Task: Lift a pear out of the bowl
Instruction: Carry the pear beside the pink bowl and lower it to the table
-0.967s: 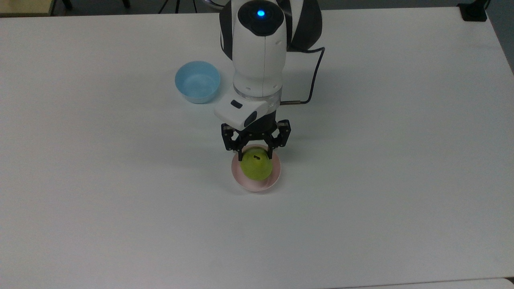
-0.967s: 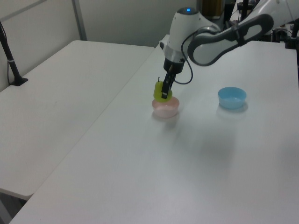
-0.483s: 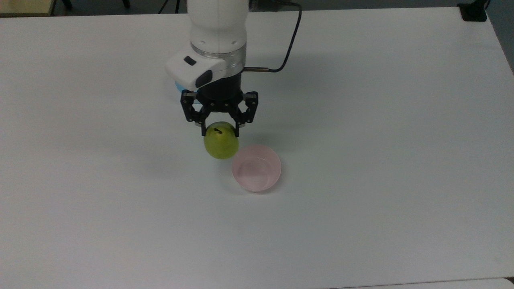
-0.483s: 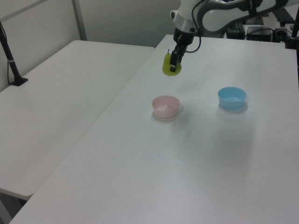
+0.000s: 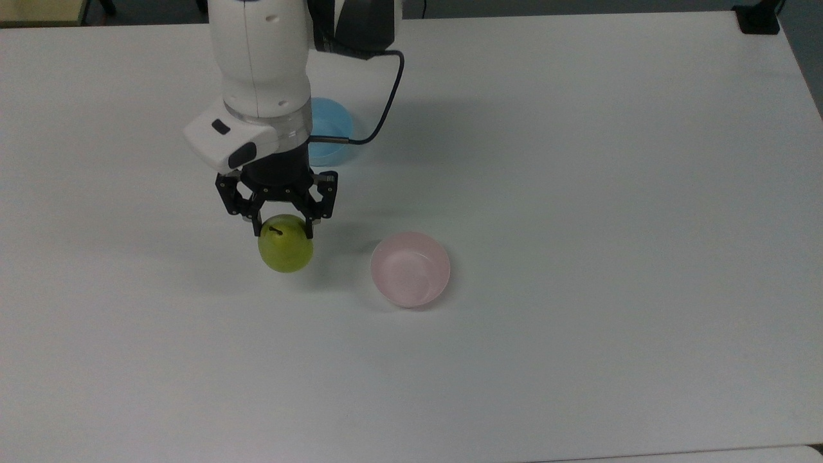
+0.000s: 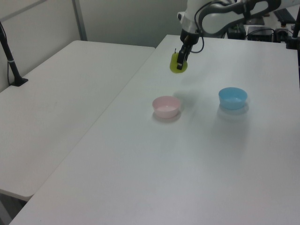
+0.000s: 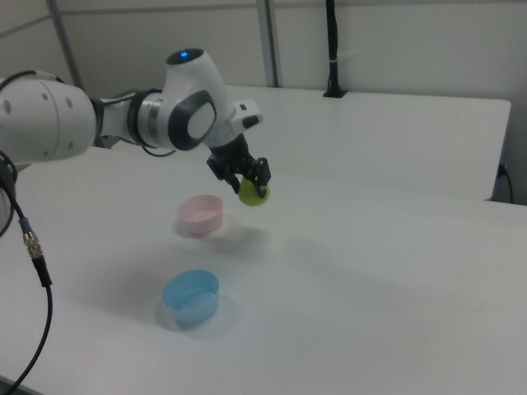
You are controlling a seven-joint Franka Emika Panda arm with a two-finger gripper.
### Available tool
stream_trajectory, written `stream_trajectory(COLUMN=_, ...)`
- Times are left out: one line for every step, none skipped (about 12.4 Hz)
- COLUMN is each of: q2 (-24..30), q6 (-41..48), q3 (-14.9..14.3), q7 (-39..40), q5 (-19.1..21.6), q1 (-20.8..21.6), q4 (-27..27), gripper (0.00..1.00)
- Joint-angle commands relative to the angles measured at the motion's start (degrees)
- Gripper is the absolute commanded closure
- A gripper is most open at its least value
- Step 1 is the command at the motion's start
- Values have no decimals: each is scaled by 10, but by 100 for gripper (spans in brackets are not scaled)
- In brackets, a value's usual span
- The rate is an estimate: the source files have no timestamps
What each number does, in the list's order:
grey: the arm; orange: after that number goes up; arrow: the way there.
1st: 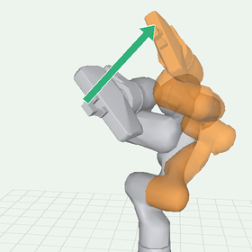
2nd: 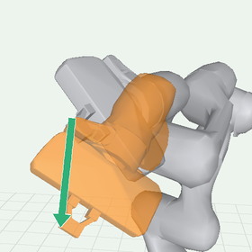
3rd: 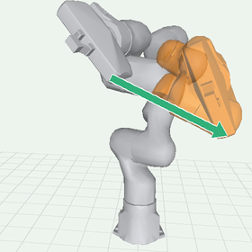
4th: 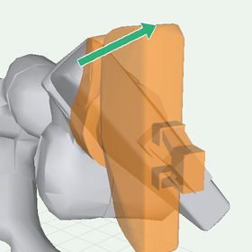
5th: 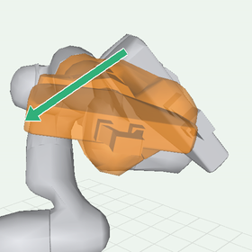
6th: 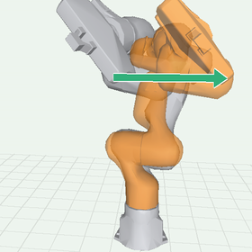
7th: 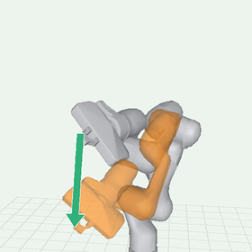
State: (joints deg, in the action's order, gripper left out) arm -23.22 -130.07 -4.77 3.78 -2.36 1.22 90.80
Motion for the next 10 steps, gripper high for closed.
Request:
stream_trajectory(q2=-43, q6=-62, q3=-1, q7=9, q5=-11, q1=-5, q4=4, gripper=47)
stream_trajectory(q2=-53, q6=-80, q3=0, q7=9, q5=-19, q1=-6, q4=4, gripper=44)
stream_trajectory(q2=-68, q6=-97, q3=0, q7=9, q5=-20, q1=-6, q4=3, gripper=42)
stream_trajectory(q2=-84, q6=-119, q3=0, q7=8, q5=-21, q1=-5, q4=3, gripper=41)
stream_trajectory(q2=-96, q6=-141, q3=0, q7=7, q5=-25, q1=-5, q4=3, gripper=40)
stream_trajectory(q2=-103, q6=-150, q3=0, q7=6, q5=-30, q1=-5, q4=3, gripper=36)
stream_trajectory(q2=-104, q6=-153, q3=0, q7=6, q5=-30, q1=-5, q4=3, gripper=35)
stream_trajectory(q2=-104, q6=-153, q3=0, q7=6, q5=-30, q1=-5, q4=3, gripper=26)
stream_trajectory(q2=-104, q6=-153, q3=0, q7=4, q5=-29, q1=-5, q4=3, gripper=19)
stream_trajectory(q2=-97, q6=-150, q3=0, q7=1, q5=-29, q1=-4, q4=5, gripper=4)
